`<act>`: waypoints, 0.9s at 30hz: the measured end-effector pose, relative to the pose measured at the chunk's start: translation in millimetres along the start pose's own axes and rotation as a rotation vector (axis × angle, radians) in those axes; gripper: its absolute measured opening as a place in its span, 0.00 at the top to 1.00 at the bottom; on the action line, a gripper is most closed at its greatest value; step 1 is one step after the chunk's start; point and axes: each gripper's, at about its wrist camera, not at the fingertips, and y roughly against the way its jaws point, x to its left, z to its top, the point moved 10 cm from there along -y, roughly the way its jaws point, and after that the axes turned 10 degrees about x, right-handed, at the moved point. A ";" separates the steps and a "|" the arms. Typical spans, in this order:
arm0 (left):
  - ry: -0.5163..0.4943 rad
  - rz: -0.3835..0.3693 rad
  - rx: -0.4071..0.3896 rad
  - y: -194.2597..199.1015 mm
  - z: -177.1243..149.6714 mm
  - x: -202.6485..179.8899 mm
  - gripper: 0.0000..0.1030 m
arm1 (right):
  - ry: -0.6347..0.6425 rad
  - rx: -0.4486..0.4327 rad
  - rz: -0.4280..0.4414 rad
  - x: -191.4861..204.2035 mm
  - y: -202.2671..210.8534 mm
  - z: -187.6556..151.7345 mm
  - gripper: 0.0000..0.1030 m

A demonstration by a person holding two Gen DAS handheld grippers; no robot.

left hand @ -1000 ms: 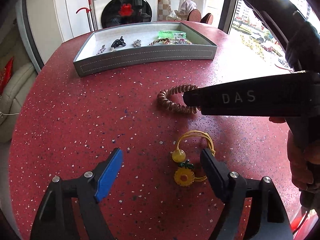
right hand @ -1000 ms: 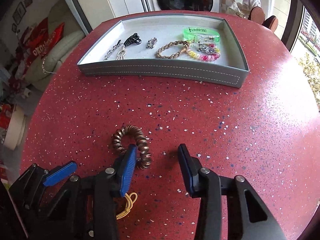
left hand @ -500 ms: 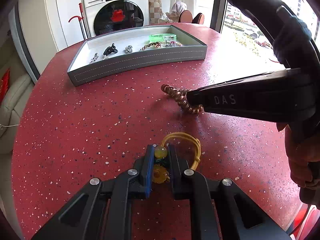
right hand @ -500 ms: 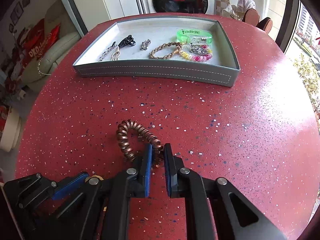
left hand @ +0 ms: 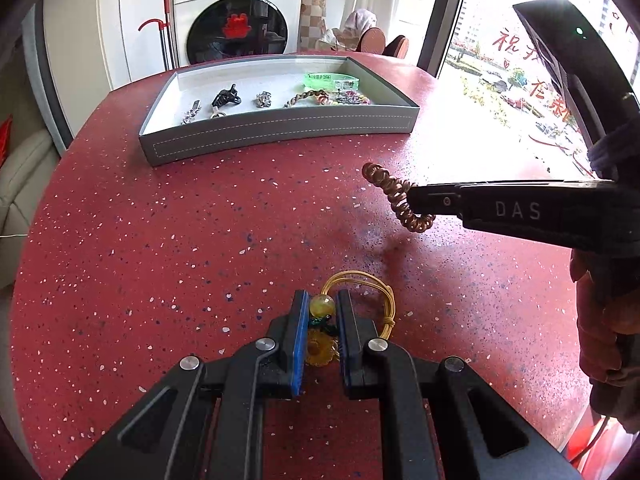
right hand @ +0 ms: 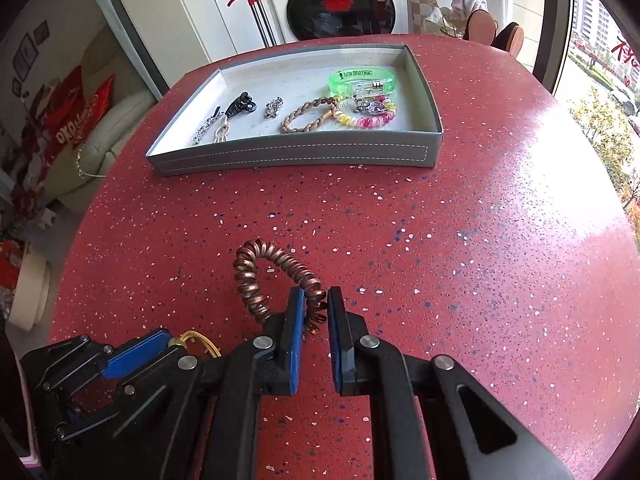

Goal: Organize jewelry
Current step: 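Carry both hair ties into the tray and open both tools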

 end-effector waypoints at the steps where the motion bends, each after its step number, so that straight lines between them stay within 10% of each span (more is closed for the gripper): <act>1: 0.001 -0.001 -0.003 0.9 0.9 1.0 0.69 | -0.003 -0.002 0.001 -0.6 1.1 -0.6 0.88; 27: 0.102 -0.013 -0.112 38.8 72.4 75.7 0.69 | -0.122 -0.097 0.025 -24.9 35.2 41.6 0.87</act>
